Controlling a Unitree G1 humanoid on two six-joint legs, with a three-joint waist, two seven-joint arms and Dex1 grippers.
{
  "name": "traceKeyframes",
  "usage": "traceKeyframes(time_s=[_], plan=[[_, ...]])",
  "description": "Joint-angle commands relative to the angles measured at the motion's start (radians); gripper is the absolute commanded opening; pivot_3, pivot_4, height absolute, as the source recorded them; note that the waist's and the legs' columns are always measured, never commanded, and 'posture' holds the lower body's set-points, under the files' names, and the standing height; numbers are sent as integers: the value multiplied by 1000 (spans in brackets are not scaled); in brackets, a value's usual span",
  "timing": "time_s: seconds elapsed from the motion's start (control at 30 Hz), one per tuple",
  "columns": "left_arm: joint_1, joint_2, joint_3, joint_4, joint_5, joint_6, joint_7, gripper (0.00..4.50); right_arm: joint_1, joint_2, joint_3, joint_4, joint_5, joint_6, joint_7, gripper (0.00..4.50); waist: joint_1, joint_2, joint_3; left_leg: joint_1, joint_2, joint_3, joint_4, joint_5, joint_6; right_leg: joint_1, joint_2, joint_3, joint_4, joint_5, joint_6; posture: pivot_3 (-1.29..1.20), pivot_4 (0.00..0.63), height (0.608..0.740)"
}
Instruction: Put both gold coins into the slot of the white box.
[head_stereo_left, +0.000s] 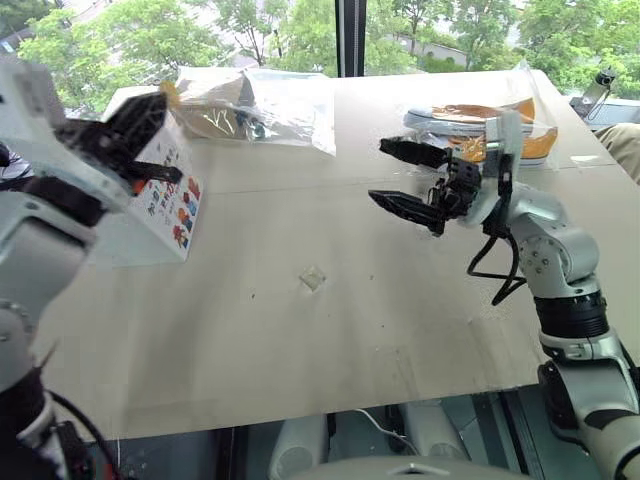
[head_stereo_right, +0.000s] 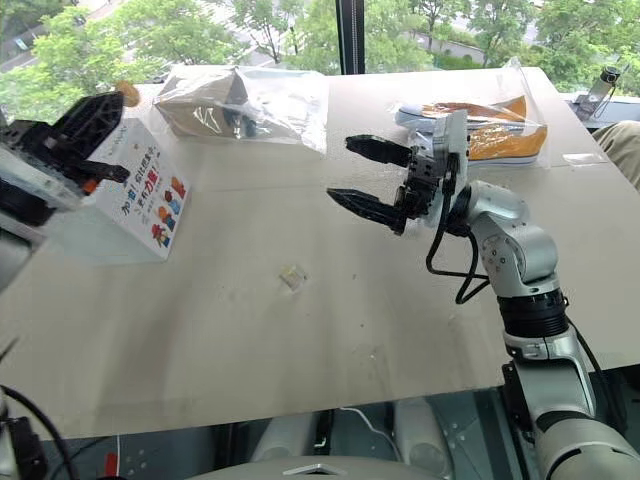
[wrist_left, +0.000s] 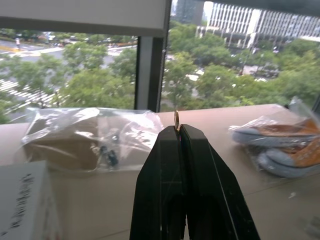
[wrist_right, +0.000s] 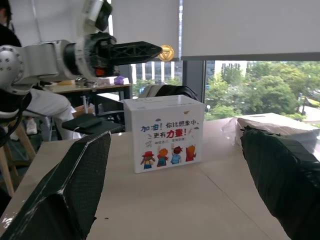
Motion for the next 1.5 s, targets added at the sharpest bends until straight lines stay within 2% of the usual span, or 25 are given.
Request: traceKeyframes(time_s=[0.03, 0.2, 0.37, 0.7, 1.03, 1.5], plan=[[27, 47, 74, 91, 86, 72, 88, 0, -56, 25, -8, -1, 3, -24, 25, 4465, 0, 0, 0, 0, 0, 0, 0, 0, 0, 0, 0, 0, 0, 0, 0, 0, 150, 740], [58, 32, 105, 143, 172, 108, 118, 0, -65, 47, 5, 23, -24, -40, 42, 4465, 3, 0, 0, 0, 0, 0, -2, 0, -1, -1, -2, -1, 0, 0, 0, 0, 150, 740], [65, 85, 110, 190, 253, 157, 55, 0, -68, 64, 0, 29, -37, -41, 38, 4465, 3, -1, 0, -10, -3, 0, -2, 3, -6, -11, -9, -2, 0, 0, 0, 0, 150, 740], [0, 113, 1, 324, 387, 193, -112, 0, -58, 88, -14, 4, -38, -38, 18, 4465, 2, 0, 0, -14, -3, 0, -3, 4, -7, -16, -10, -2, 1, 0, 0, 0, 150, 740], [-46, 82, -38, 398, 531, 195, -190, 0, -52, 85, -21, 2, -43, -47, 0, 4465, 1, -1, 0, -14, -3, 1, -3, 4, -6, -17, -12, -1, 3, 1, 0, 0, 150, 740], [-68, 29, -52, 391, 589, 226, -287, 0, -52, 86, -19, 3, -50, -58, -9, 4465, 2, 0, -1, -13, -3, 1, -3, 4, -7, -17, -12, -1, 5, 1, 0, 0, 150, 740]])
